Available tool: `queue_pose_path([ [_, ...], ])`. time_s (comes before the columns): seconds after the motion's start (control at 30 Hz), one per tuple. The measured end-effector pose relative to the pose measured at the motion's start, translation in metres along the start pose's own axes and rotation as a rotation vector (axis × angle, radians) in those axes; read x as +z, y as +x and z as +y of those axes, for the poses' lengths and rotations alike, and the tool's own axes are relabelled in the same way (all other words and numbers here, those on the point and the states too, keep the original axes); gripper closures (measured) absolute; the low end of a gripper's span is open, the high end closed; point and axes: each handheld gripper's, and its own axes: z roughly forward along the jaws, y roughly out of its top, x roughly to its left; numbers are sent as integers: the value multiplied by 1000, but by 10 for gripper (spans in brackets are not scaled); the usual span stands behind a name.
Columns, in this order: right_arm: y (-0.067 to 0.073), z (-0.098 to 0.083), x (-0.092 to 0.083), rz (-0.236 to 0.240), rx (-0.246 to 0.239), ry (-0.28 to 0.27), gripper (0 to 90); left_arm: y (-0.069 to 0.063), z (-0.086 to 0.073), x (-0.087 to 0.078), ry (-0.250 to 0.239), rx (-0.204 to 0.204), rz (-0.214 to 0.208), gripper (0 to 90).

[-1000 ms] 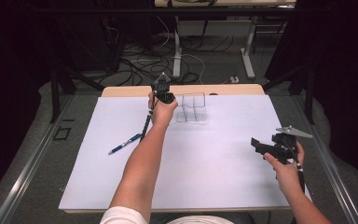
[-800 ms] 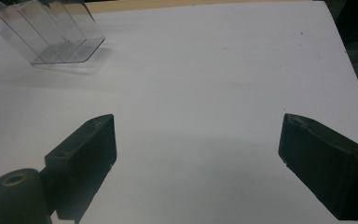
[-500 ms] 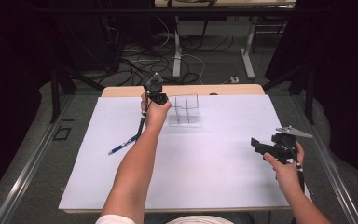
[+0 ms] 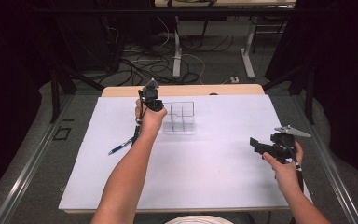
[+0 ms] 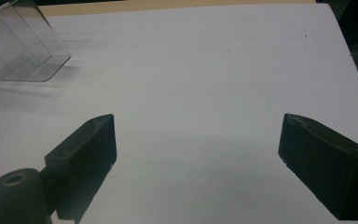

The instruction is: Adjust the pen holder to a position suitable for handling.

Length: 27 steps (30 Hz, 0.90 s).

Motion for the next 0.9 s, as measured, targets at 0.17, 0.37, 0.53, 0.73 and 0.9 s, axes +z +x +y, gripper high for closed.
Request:
queue_pose_path([
  [0.17, 1, 0, 1, 0, -5, -4, 109, 1, -3, -4, 13, -12, 0, 883],
  [0.37, 2, 1, 1, 4, -14, -4, 109, -1, -5, -2, 30, -20, 10, 881],
  [0.53, 1, 1, 2, 1, -11, 0, 109, -6, -7, 1, 41, -21, 1, 872],
  [0.73, 0, 1, 3, 6, -20, -2, 109, -9, -8, 1, 47, -20, 2, 869],
  [0.9, 1, 1, 3, 6, -12, -1, 109, -9, -10, 1, 52, -12, -8, 866],
])
